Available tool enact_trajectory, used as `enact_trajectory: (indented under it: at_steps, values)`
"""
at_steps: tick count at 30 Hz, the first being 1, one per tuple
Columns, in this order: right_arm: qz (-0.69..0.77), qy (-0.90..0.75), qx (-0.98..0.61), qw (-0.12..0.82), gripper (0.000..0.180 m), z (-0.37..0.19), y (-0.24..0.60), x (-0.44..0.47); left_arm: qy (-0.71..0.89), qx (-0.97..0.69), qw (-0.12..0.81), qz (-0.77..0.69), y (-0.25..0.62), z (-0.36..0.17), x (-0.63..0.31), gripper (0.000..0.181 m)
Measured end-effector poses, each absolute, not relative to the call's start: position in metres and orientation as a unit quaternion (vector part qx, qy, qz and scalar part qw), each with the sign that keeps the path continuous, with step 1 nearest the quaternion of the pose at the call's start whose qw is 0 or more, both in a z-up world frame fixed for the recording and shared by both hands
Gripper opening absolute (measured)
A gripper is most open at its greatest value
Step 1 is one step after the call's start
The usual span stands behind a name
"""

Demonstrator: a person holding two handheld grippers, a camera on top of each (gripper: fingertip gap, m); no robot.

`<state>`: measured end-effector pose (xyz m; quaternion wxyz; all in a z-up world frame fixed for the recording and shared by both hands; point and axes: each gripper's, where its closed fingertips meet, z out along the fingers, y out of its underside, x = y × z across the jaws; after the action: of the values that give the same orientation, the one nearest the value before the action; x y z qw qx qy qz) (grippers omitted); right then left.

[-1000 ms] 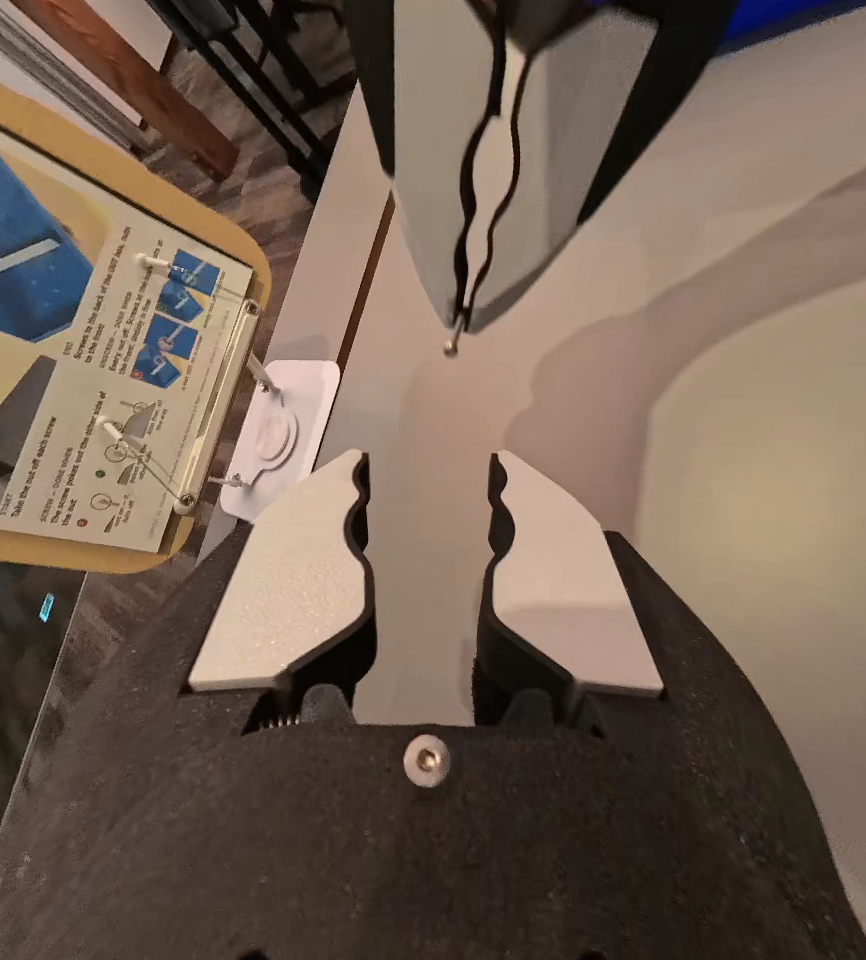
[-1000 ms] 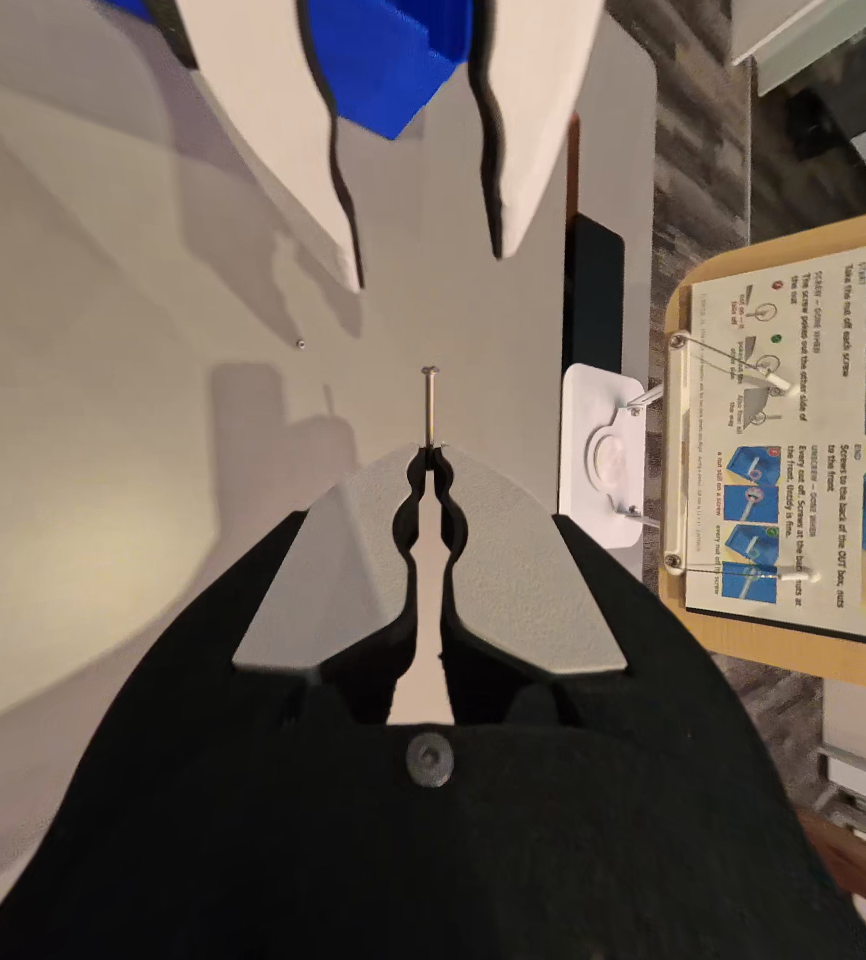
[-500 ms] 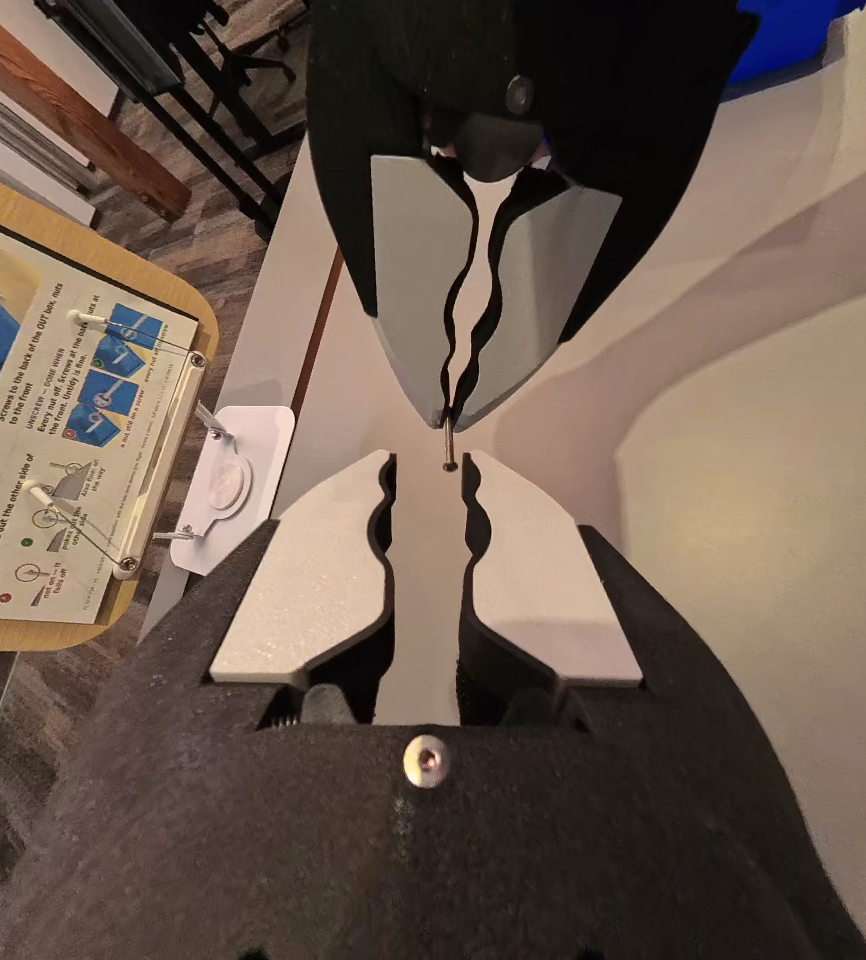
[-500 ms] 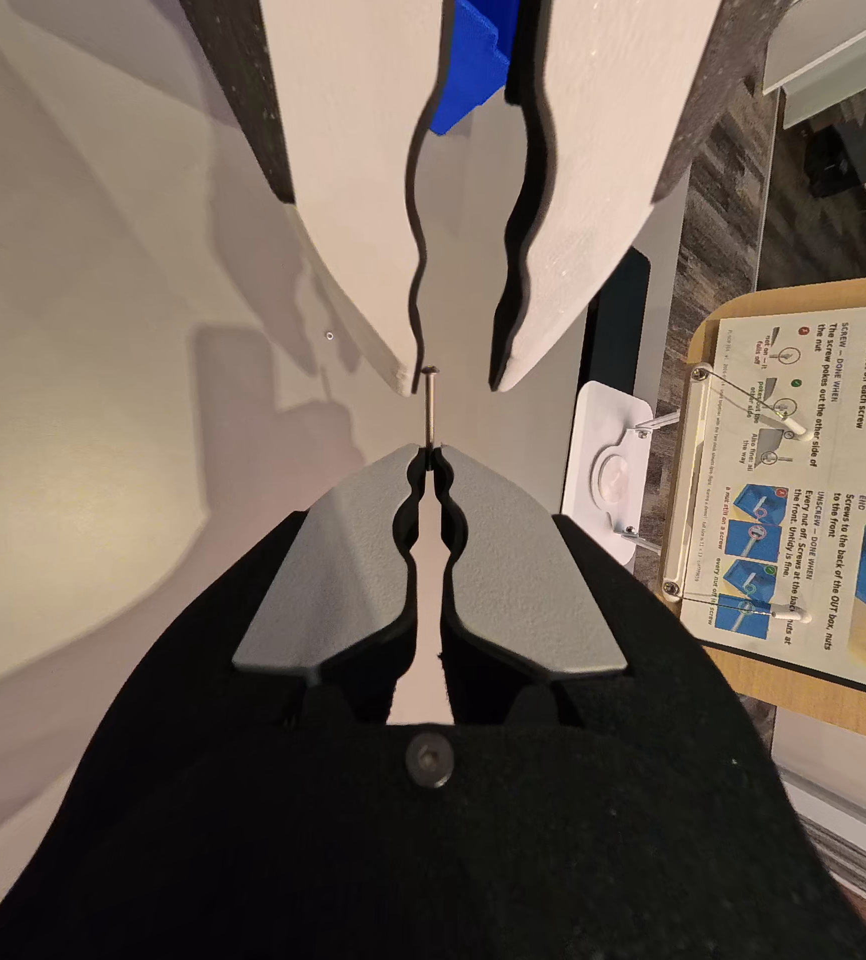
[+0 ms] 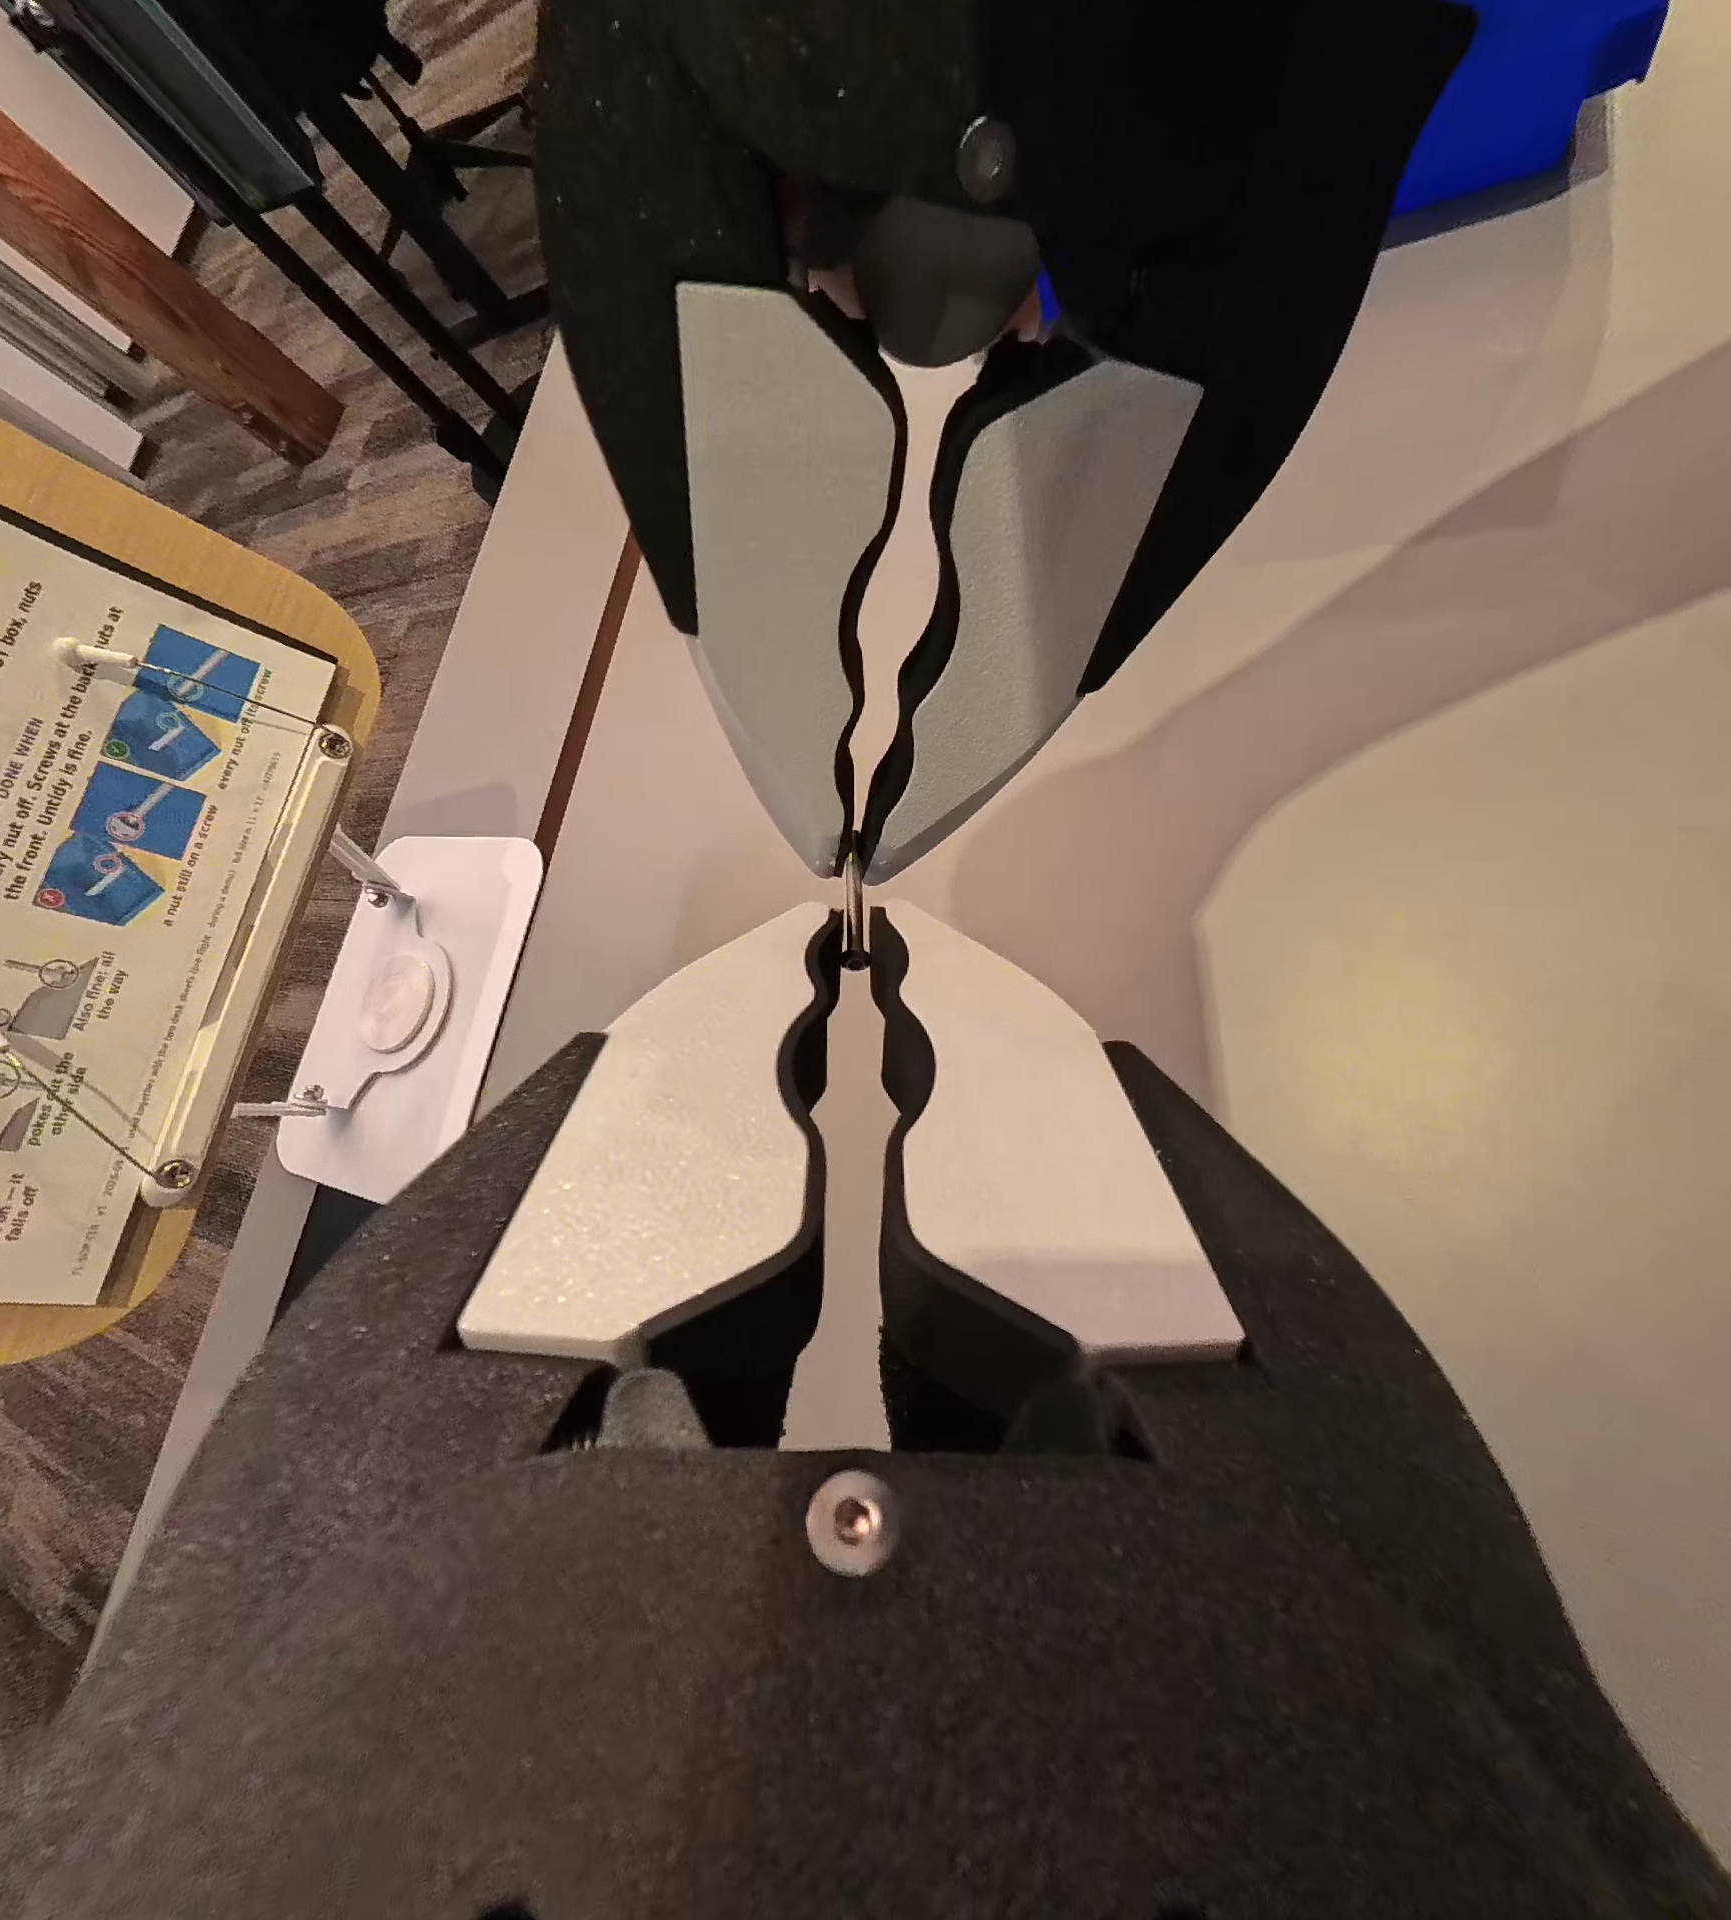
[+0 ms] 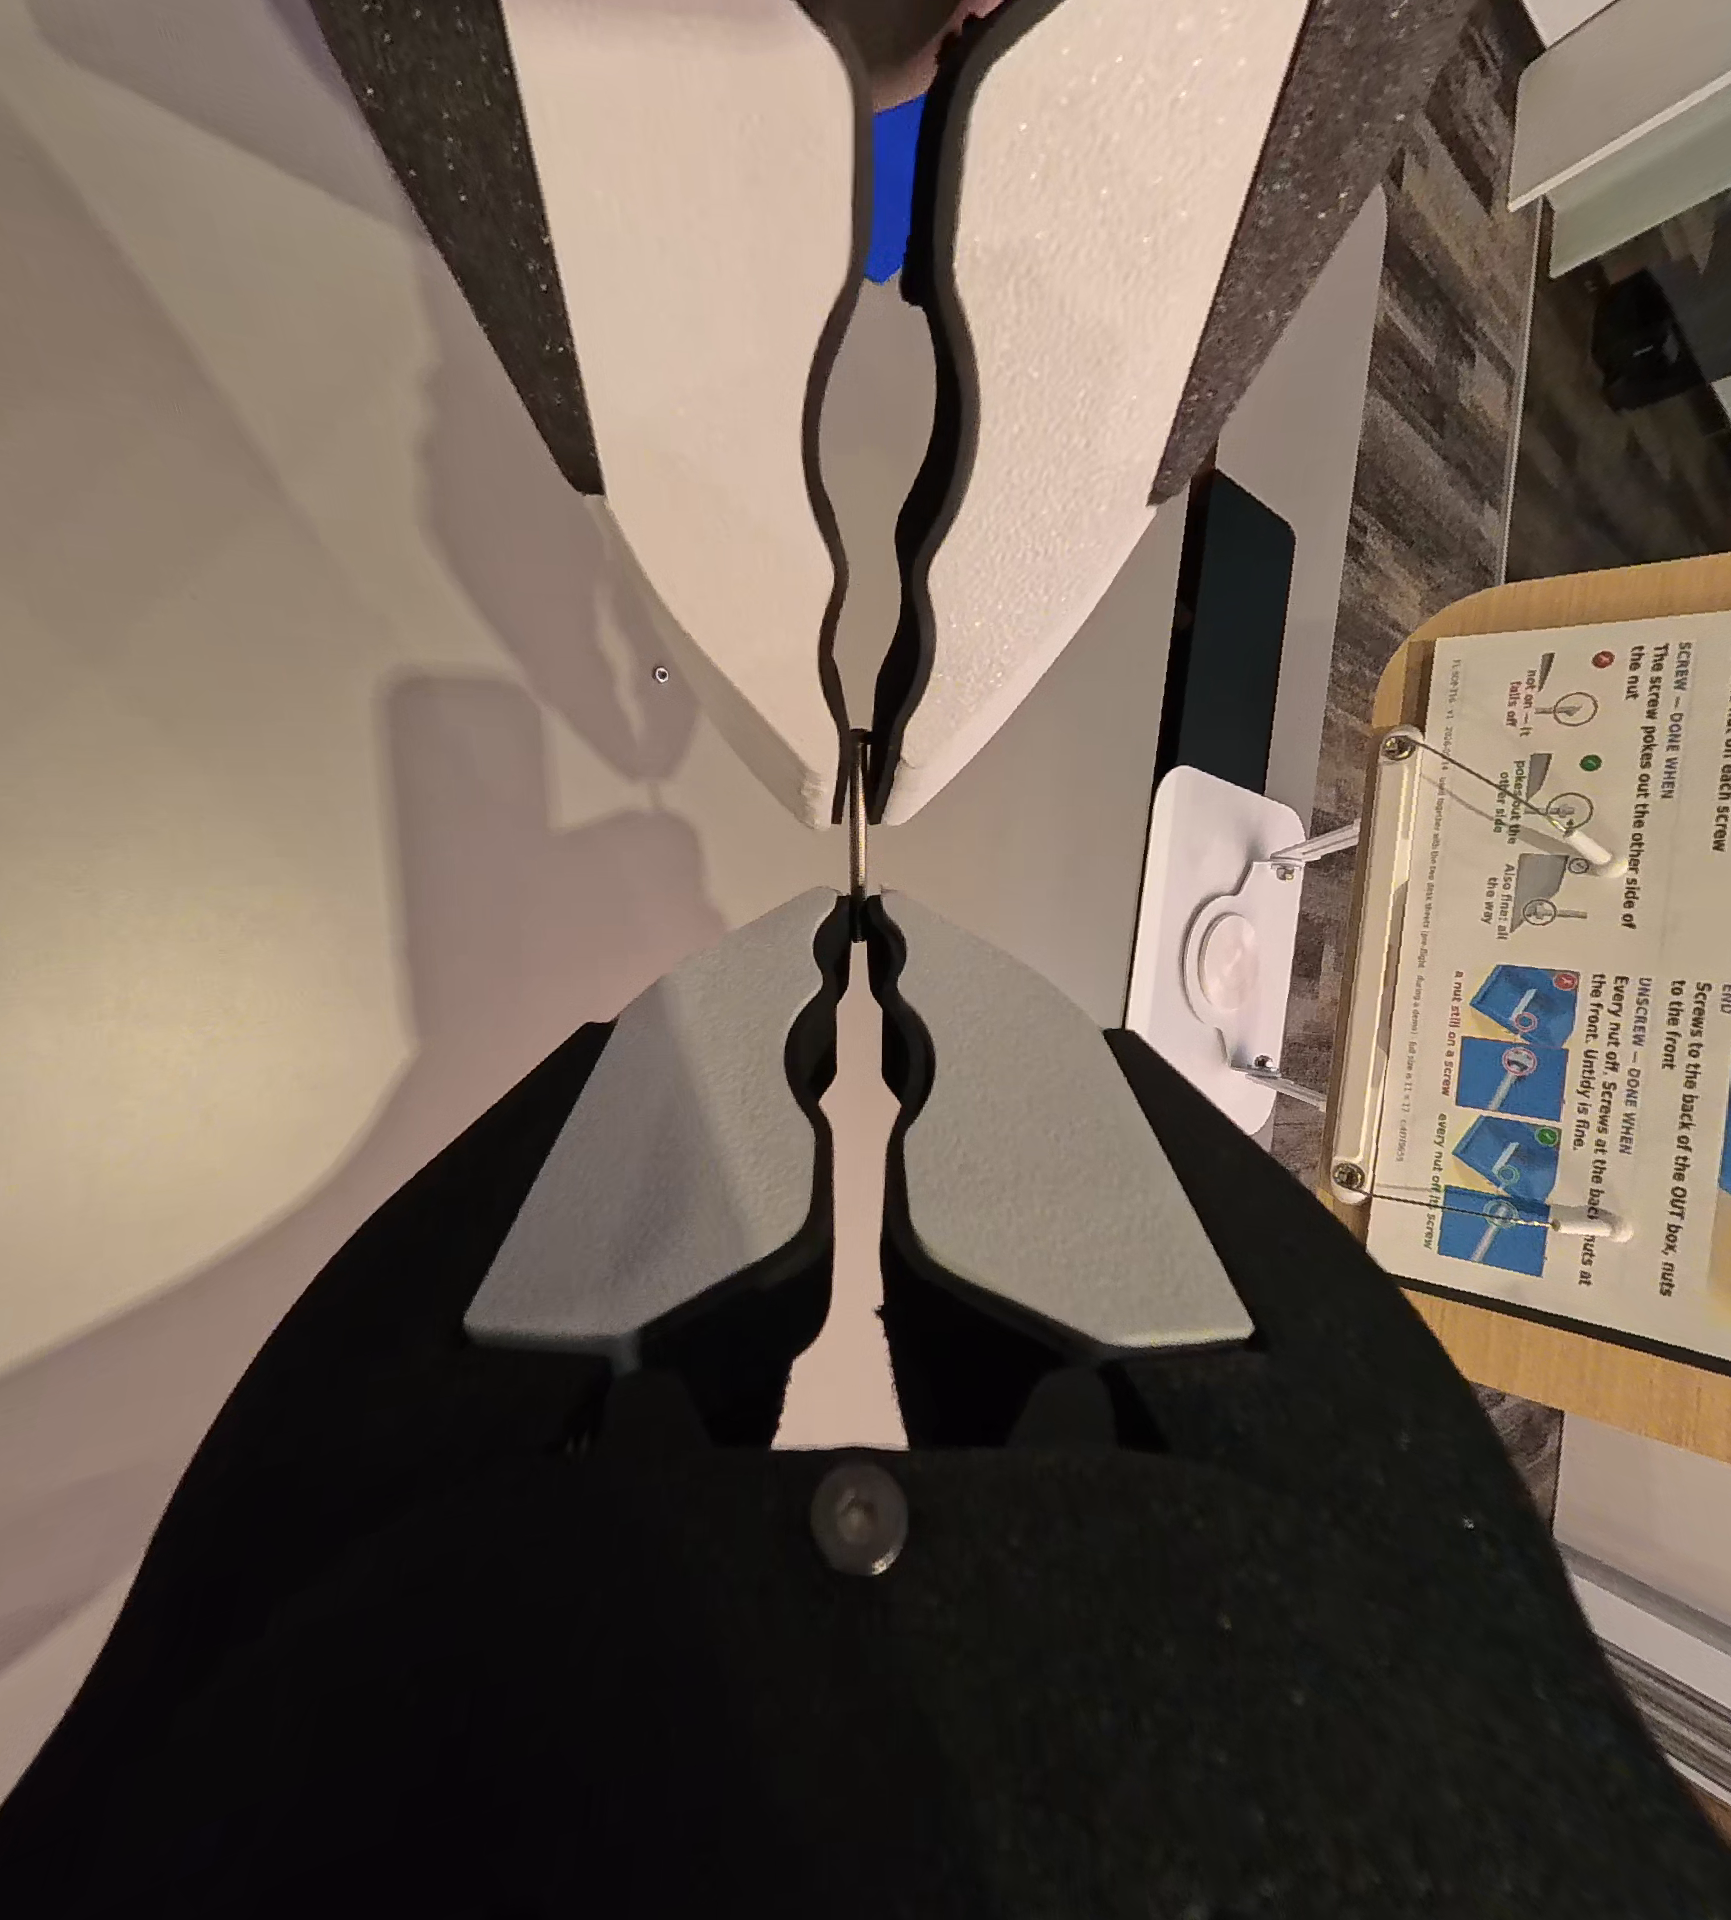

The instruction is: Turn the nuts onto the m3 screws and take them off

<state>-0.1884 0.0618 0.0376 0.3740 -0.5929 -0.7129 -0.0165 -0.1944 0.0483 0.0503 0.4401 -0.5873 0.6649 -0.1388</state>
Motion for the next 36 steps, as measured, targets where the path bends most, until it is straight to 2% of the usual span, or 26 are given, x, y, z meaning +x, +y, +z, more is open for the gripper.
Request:
enact_trajectory:
  at_steps: [2,6,9,14,18,23,29,36]
  values:
    - [-0.02,-0.707,-0.589,0.39,0.002,0.04,0.064,-0.189,0.657,-0.589,0.45,-0.139,0.05,0.052,-0.194,0.004]
    - [0.0,-0.674,-0.608,0.419,0.017,0.044,0.069,-0.186,0.62,-0.594,0.492,-0.141,0.057,0.06,-0.196,0.004]
    - [0.011,-0.614,-0.639,0.464,0.021,0.049,0.08,-0.179,0.58,-0.607,0.524,-0.141,0.066,0.066,-0.206,0.004]
    - [0.194,-0.425,-0.691,0.552,0.021,0.065,0.085,-0.189,0.492,-0.609,0.603,-0.154,0.081,0.084,-0.222,0.004]
    - [0.292,-0.318,-0.696,0.573,0.027,0.072,0.093,-0.2,0.449,-0.591,0.655,-0.144,0.087,0.094,-0.227,0.004]
    - [0.432,-0.188,-0.676,0.567,0.023,0.095,0.103,-0.198,0.421,-0.578,0.689,-0.12,0.091,0.096,-0.226,0.004]
    - [0.499,-0.133,-0.67,0.534,0.026,0.097,0.108,-0.207,0.401,-0.57,0.706,-0.127,0.095,0.099,-0.218,0.004]
    - [0.545,-0.105,-0.644,0.526,0.019,0.105,0.106,-0.21,0.394,-0.564,0.713,-0.136,0.095,0.102,-0.211,0.004]
